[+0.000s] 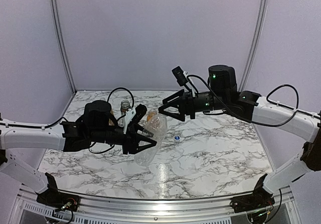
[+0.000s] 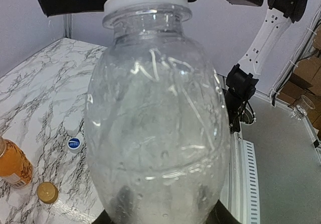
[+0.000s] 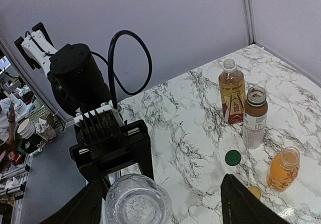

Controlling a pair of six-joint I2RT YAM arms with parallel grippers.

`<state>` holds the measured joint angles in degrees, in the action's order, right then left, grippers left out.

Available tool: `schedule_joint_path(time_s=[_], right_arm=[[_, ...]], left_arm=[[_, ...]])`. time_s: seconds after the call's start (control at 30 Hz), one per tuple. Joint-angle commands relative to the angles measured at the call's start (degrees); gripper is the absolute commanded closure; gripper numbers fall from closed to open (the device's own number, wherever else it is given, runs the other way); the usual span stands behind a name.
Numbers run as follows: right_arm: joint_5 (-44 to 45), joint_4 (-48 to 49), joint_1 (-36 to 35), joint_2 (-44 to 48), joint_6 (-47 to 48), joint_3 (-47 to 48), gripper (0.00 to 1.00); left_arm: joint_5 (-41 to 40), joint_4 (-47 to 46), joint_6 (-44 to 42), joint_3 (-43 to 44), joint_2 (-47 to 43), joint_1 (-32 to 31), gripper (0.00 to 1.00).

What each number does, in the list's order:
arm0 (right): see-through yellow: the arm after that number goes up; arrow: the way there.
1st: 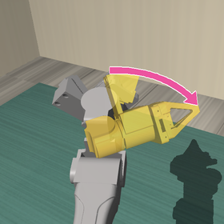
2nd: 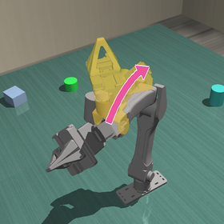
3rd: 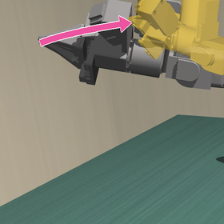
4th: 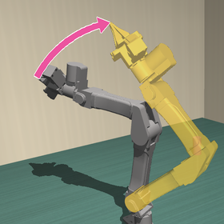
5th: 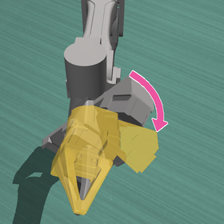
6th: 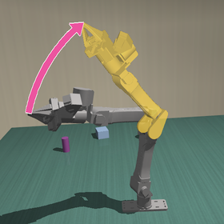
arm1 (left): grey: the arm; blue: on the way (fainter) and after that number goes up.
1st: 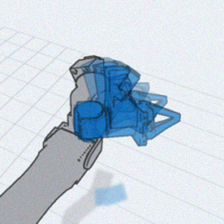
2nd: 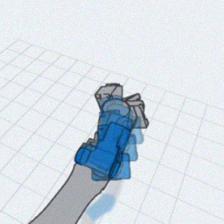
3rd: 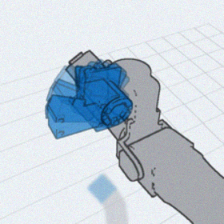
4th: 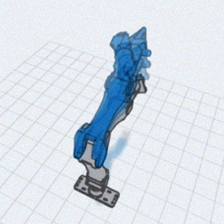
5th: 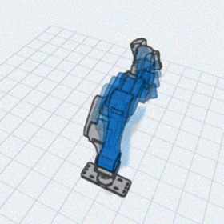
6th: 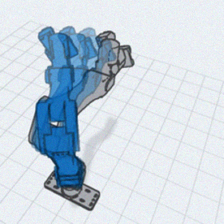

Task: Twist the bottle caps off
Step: Pass from the left arm to the right

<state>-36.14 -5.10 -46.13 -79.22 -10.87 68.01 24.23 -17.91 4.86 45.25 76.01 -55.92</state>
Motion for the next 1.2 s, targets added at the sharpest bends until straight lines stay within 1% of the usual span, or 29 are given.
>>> schedule_joint_path(time_s=[0.0, 0.1, 0.2, 0.27, 0.5, 0.8, 0.87, 0.97, 1.1, 1.17], right_arm=[[-2.0, -1.4, -0.9, -0.4, -0.4, 2.7, 0.31], [-2.7, -1.8, -1.1, -0.8, -0.1, 2.7, 0.41], [-3.0, -2.4, -1.3, -1.3, 0.2, 2.8, 0.47], [-3.2, -2.6, -1.3, -1.4, 0.3, 2.8, 0.5], [-3.8, -3.7, -1.5, -2.2, 0.9, 3.3, 0.53], [-4.0, -5.1, -1.5, -2.6, 1.8, 3.8, 0.63], [-4.0, -5.0, -1.6, -2.7, 1.8, 3.8, 0.67], [-4.0, -4.5, -1.6, -2.5, 1.8, 3.8, 0.78], [-2.6, -4.4, -1.5, -2.2, 1.9, 3.7, 1.0], [-1.3, -4.5, -1.5, -1.8, 2.0, 3.6, 1.0]], left_arm=[[0.7, -0.5, -0.6, 2.0, 0.7, -0.3, 0.55], [0.5, -0.5, -0.8, 2.2, 1.0, -0.3, 0.55], [0.4, -0.5, -0.8, 2.3, 1.2, -0.3, 0.55], [0.1, -0.5, -0.8, 2.3, 1.3, -0.4, 0.55], [-0.9, -0.5, -1.2, 2.3, 1.3, -0.3, 0.55], [-1.6, -0.5, -1.4, 2.2, 1.4, -0.4, 0.55], [-1.6, -0.5, -1.4, 2.2, 1.4, -0.4, 0.55], [-1.9, -0.5, -1.6, 2.1, 1.3, -0.4, 0.55], [-3.5, -0.5, -1.4, 1.7, 1.2, -0.3, 0.53], [-5.5, -0.5, -1.0, 1.4, 1.1, -0.3, 0.5]])
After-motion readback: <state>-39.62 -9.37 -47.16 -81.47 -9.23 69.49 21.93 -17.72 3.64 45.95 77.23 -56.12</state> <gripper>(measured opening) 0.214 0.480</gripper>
